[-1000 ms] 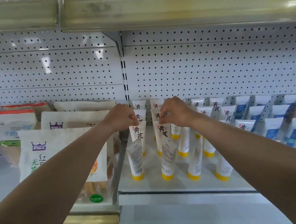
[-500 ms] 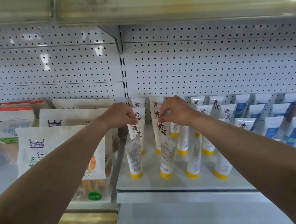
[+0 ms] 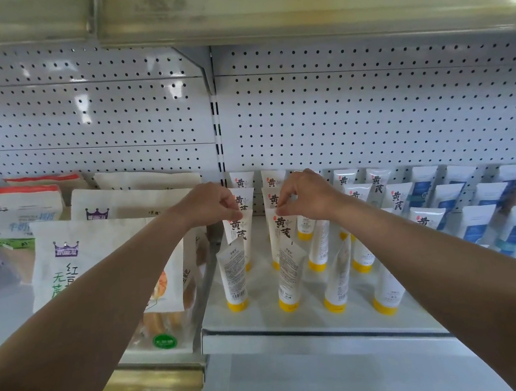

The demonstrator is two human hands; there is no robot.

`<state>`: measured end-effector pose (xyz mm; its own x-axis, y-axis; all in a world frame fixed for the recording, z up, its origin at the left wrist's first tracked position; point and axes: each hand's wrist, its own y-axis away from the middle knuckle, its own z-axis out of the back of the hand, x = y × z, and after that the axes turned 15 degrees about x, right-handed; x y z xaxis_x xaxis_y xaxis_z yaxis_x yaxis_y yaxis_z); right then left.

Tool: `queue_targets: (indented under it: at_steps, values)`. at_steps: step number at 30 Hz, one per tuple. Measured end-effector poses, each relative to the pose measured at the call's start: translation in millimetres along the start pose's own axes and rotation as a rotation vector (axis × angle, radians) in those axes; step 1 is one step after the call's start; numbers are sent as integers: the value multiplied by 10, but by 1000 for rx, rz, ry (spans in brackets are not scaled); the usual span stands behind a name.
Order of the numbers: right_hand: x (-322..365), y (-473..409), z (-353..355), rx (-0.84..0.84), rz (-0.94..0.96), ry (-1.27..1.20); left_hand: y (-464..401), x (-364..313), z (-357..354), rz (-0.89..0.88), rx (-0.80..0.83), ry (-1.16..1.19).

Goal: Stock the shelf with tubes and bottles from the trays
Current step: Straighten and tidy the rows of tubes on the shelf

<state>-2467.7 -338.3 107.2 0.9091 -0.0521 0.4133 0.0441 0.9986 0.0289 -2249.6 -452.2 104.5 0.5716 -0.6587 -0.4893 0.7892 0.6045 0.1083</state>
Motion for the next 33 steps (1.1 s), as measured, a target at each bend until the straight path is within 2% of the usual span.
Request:
queue_targets:
  at_steps: [18, 33]
  values:
    - [-66, 273, 184, -122, -76, -22, 142, -130, 4, 28, -197, 114]
    - [-64, 475, 197, -113, -370, 149, 518, -286, -120, 14, -136, 168]
